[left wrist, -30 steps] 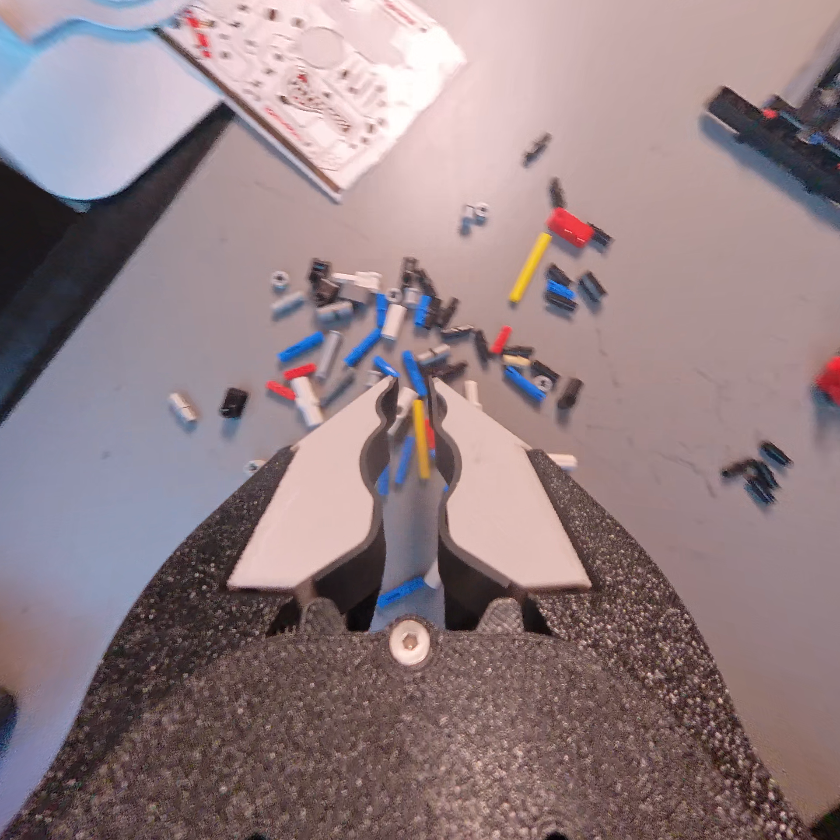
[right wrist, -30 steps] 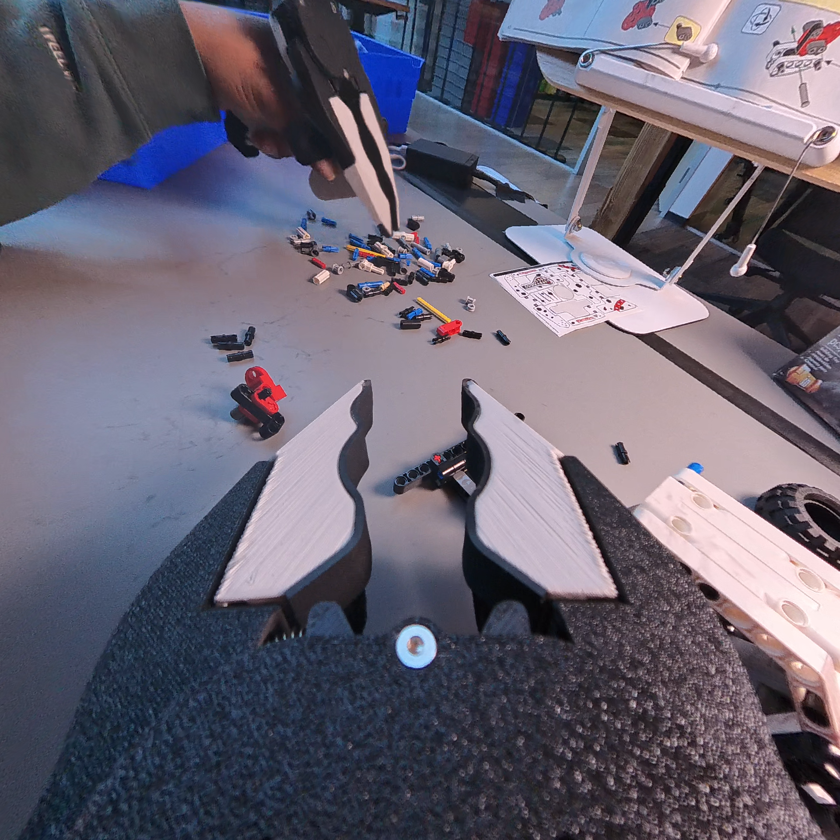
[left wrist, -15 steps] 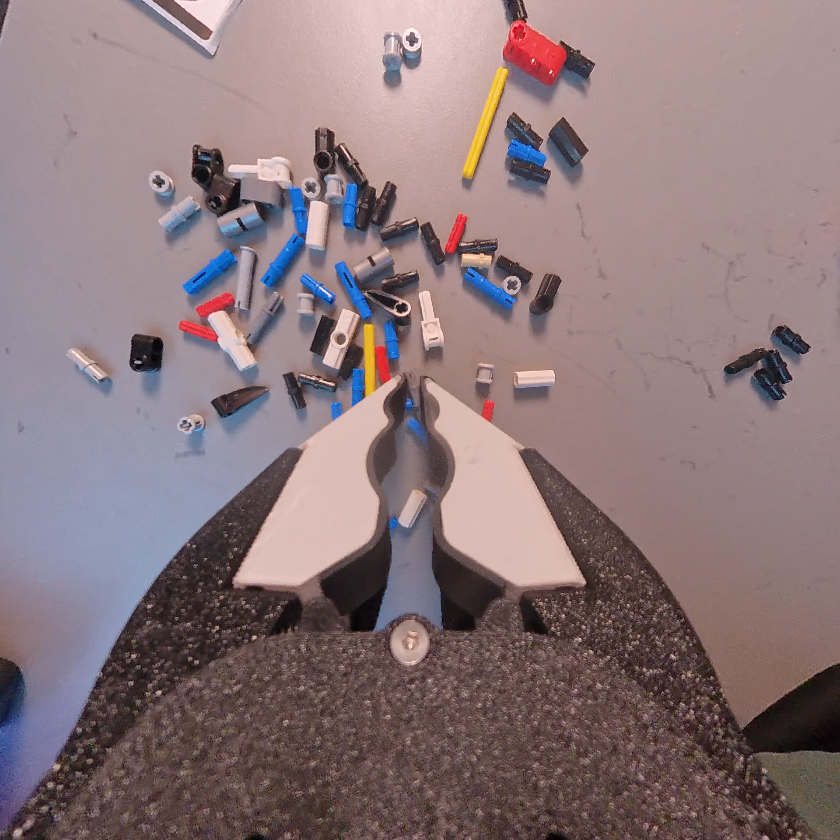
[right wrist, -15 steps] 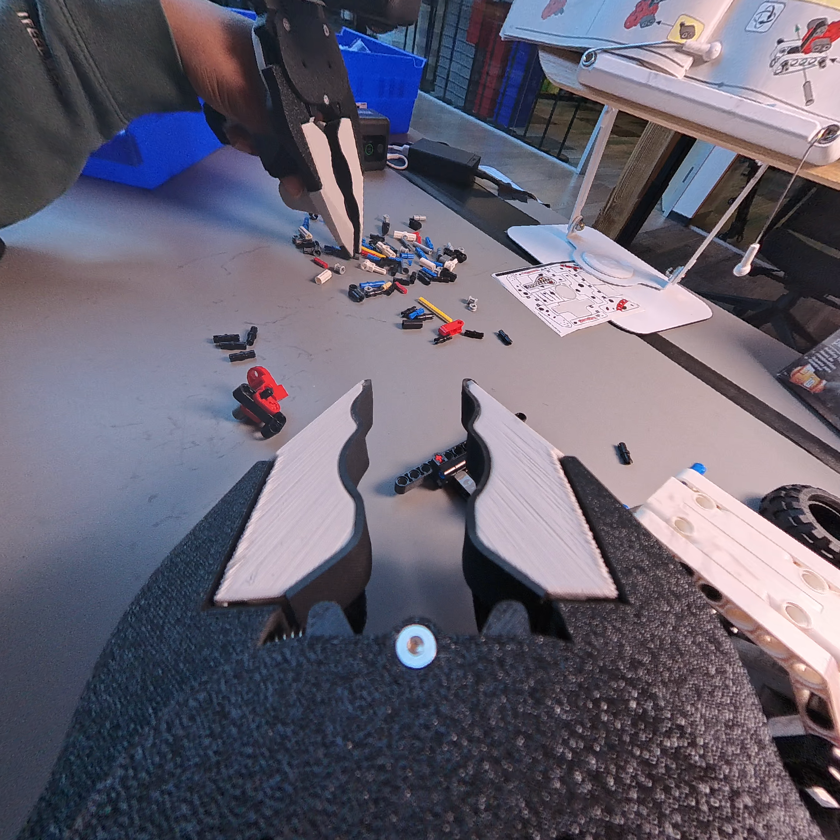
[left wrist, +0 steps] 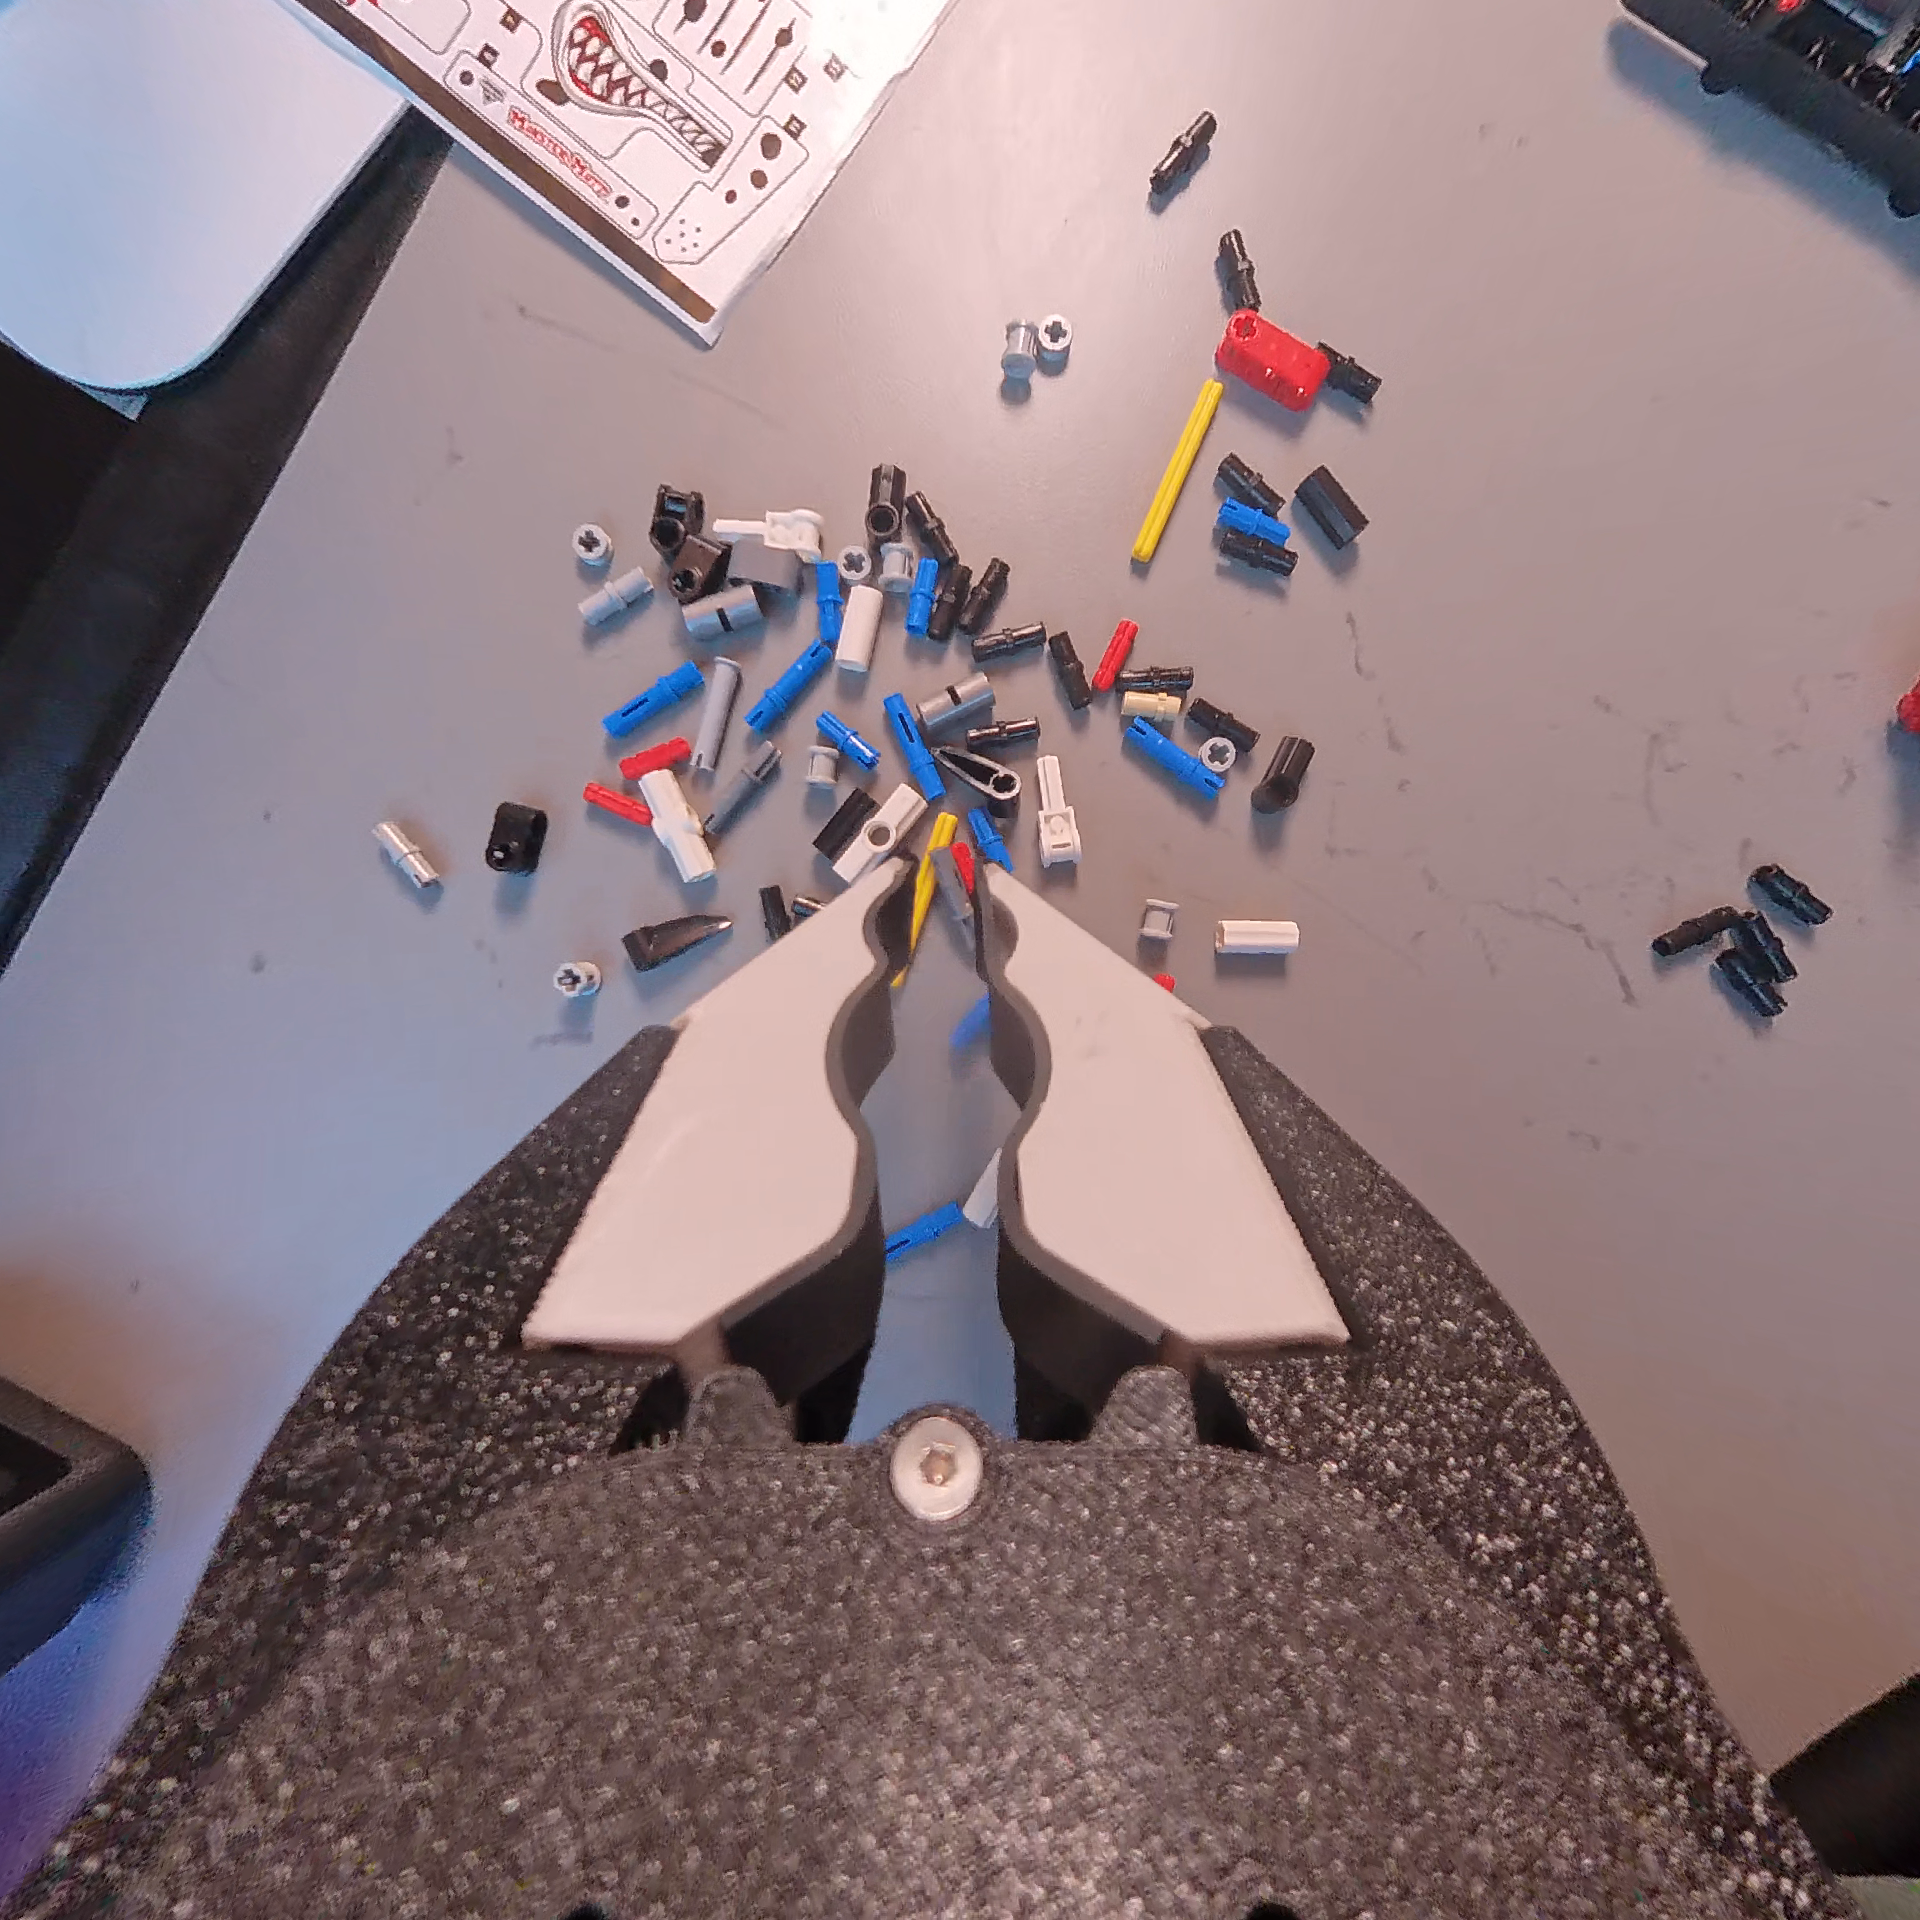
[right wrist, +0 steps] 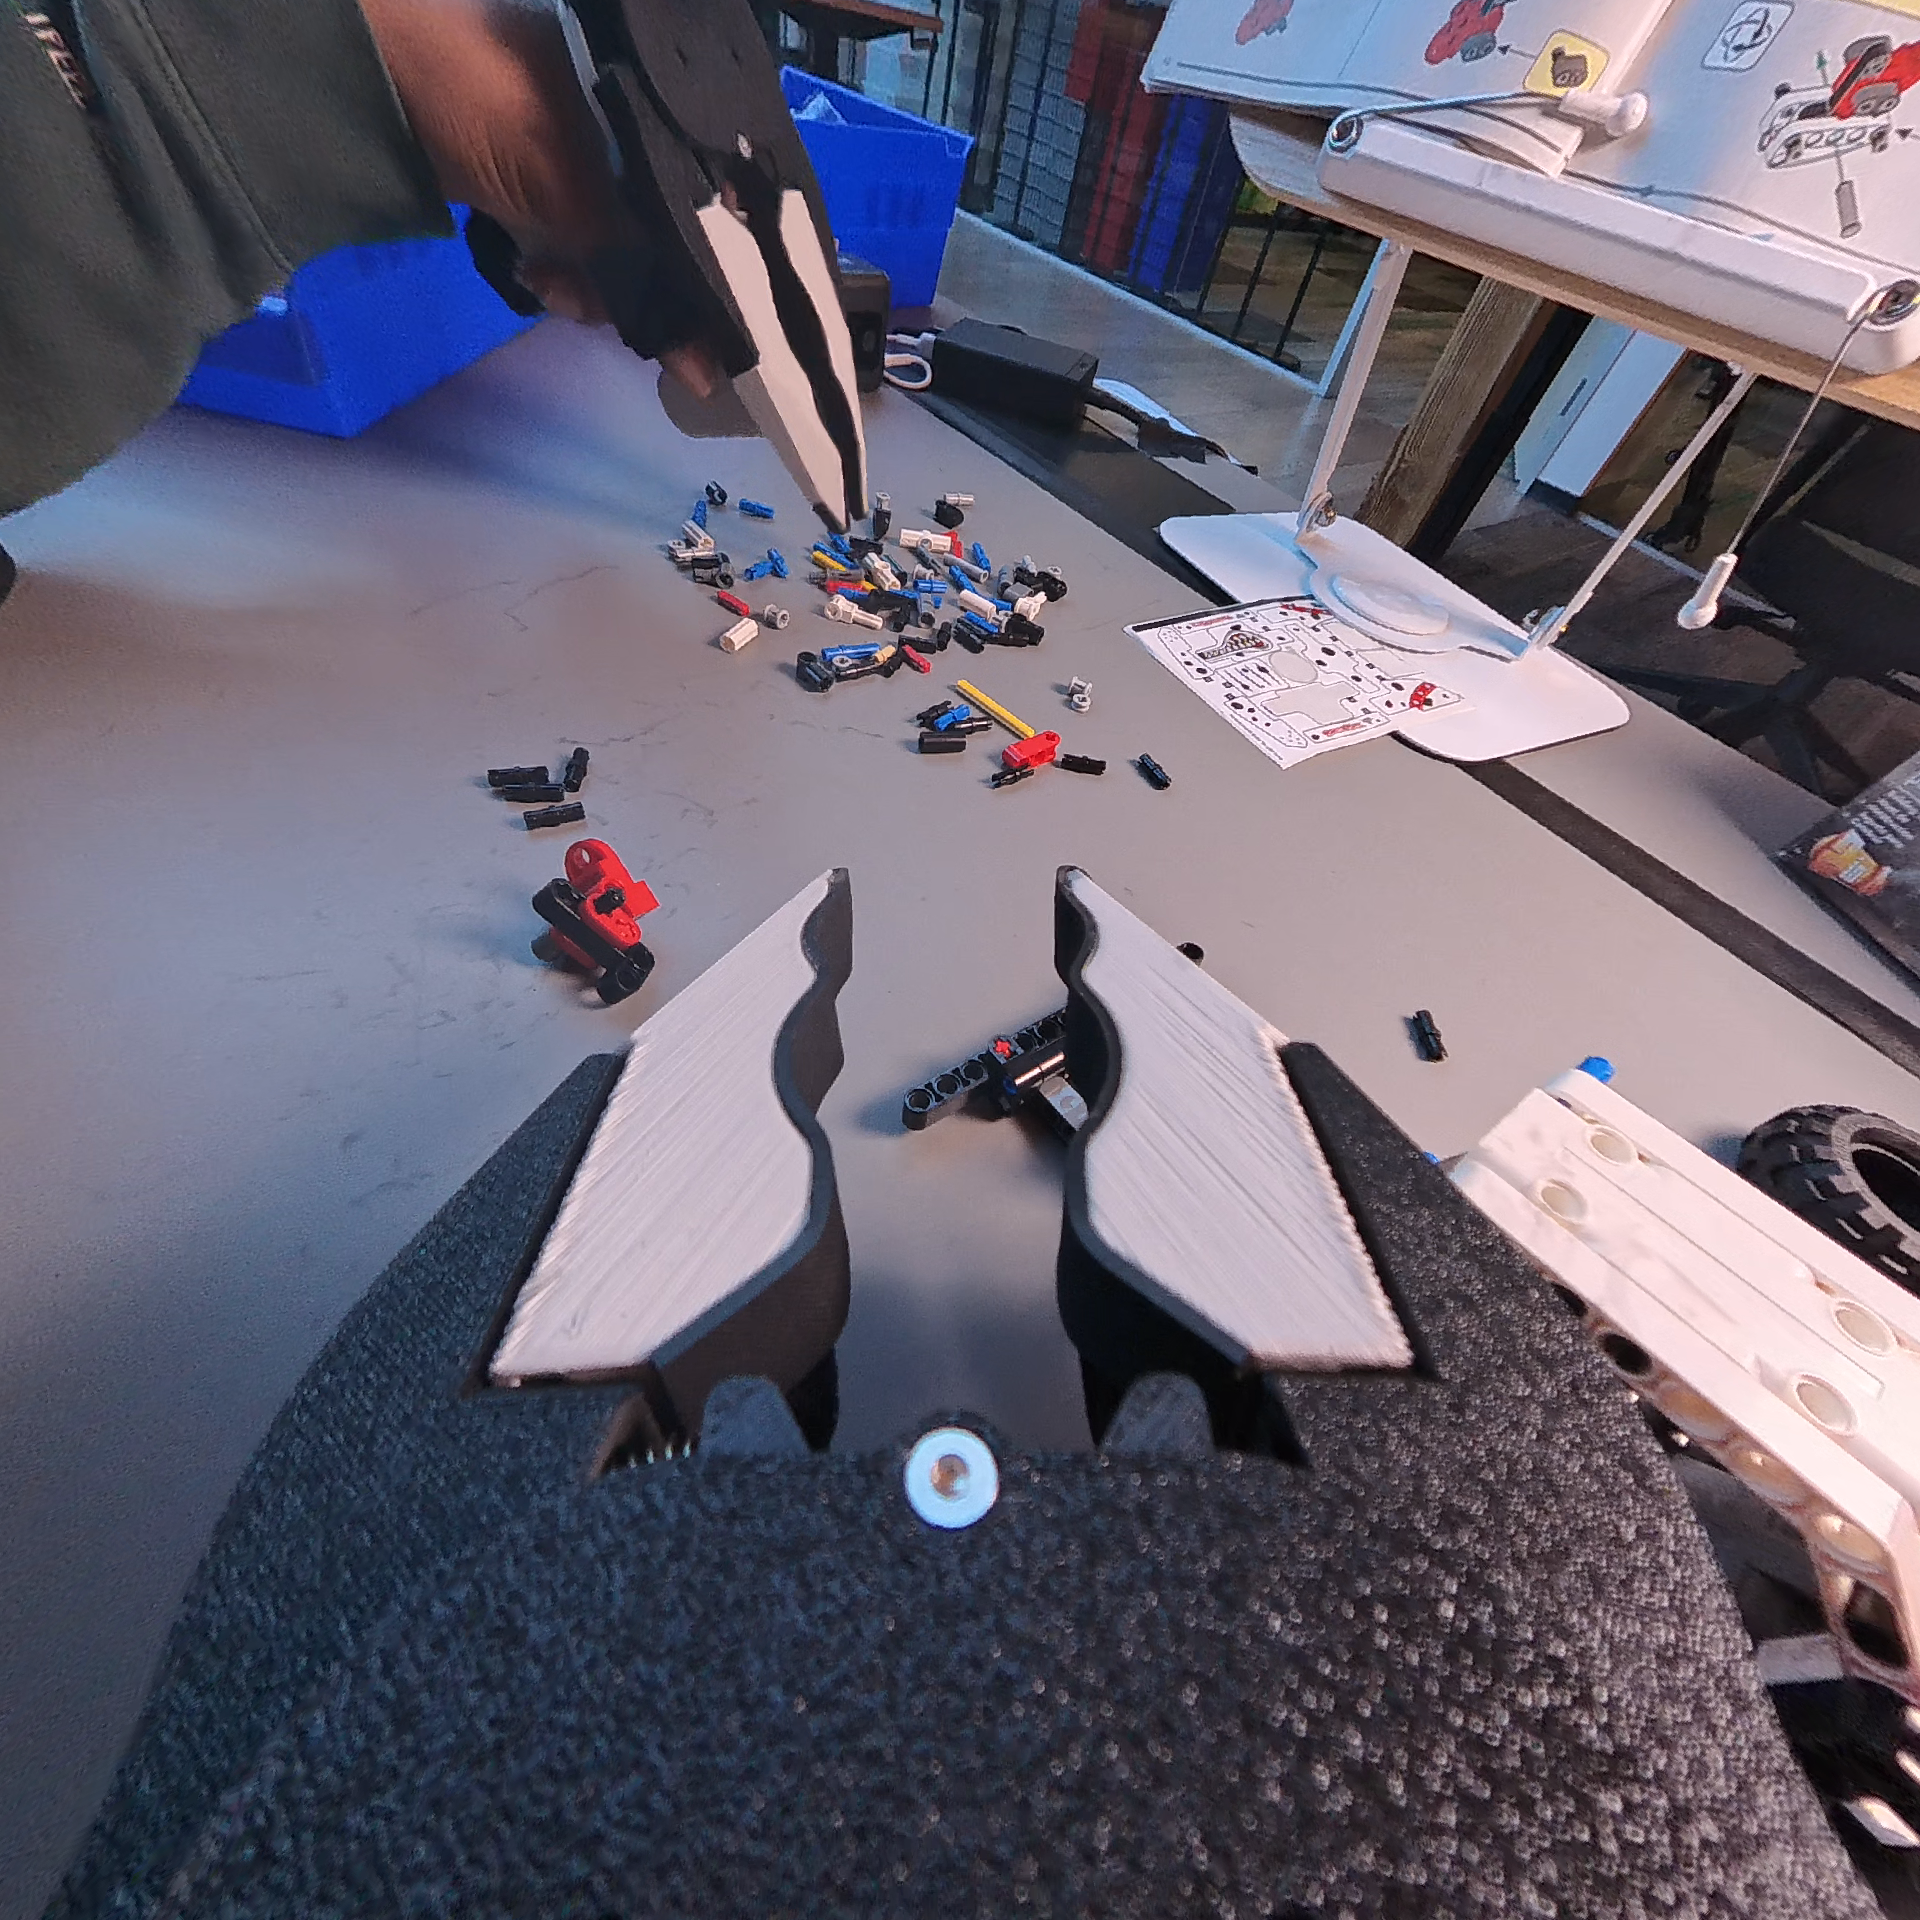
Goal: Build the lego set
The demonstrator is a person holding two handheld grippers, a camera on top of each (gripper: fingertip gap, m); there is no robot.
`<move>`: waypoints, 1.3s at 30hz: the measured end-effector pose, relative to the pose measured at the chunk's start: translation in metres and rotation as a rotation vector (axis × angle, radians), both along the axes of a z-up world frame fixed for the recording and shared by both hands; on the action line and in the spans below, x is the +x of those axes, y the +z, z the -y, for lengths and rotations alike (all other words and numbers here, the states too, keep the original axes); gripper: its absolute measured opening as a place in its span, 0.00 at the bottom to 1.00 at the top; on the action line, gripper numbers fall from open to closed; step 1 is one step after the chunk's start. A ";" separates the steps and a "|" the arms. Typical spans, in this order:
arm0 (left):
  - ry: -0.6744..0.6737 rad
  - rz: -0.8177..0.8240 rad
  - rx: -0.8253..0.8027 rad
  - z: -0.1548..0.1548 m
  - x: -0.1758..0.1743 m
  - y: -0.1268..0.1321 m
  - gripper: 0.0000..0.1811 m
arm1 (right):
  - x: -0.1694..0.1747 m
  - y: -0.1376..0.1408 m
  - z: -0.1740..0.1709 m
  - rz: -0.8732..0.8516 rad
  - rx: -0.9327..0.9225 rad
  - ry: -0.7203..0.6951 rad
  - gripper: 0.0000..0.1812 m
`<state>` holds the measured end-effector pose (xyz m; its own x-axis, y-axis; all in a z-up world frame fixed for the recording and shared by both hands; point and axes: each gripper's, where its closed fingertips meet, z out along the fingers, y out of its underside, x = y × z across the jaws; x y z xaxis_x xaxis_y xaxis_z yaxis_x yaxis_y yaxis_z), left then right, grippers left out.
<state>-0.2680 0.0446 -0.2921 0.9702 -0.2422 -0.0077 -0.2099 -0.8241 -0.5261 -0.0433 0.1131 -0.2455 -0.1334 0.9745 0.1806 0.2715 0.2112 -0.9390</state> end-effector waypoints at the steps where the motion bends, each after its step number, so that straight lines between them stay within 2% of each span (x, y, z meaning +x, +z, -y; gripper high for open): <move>1: 0.000 -0.001 0.002 -0.001 0.001 -0.001 0.08 | 0.000 0.000 0.000 0.000 0.000 0.000 0.21; 12: -0.010 0.024 0.032 -0.024 0.015 -0.019 0.15 | 0.000 0.000 0.000 0.000 0.000 0.002 0.22; 21: -0.033 0.024 0.026 -0.022 0.016 -0.019 0.04 | 0.000 0.000 0.000 0.001 0.000 0.003 0.22; 23: -0.036 0.057 0.025 -0.018 0.017 -0.016 0.05 | 0.000 0.000 0.000 0.001 0.000 0.003 0.22; 27: 0.075 0.053 0.051 -0.014 -0.009 -0.005 0.09 | 0.000 0.000 0.000 0.003 -0.001 0.004 0.22; 31: 0.197 -0.008 0.176 -0.036 -0.036 0.003 0.08 | -0.001 -0.001 0.000 0.010 -0.007 0.000 0.22; 35: 0.199 -0.066 0.156 -0.048 -0.049 -0.013 0.05 | -0.001 -0.001 -0.001 0.006 -0.009 -0.002 0.22; 39: 0.158 -0.051 0.117 -0.049 -0.043 -0.024 0.03 | -0.001 -0.001 -0.001 0.007 -0.013 -0.003 0.22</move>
<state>-0.3114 0.0933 -0.3160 0.9937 -0.0818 -0.0771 -0.1119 -0.7826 -0.6124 -0.0440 0.1145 -0.2462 -0.1312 0.9771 0.1675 0.2784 0.1985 -0.9397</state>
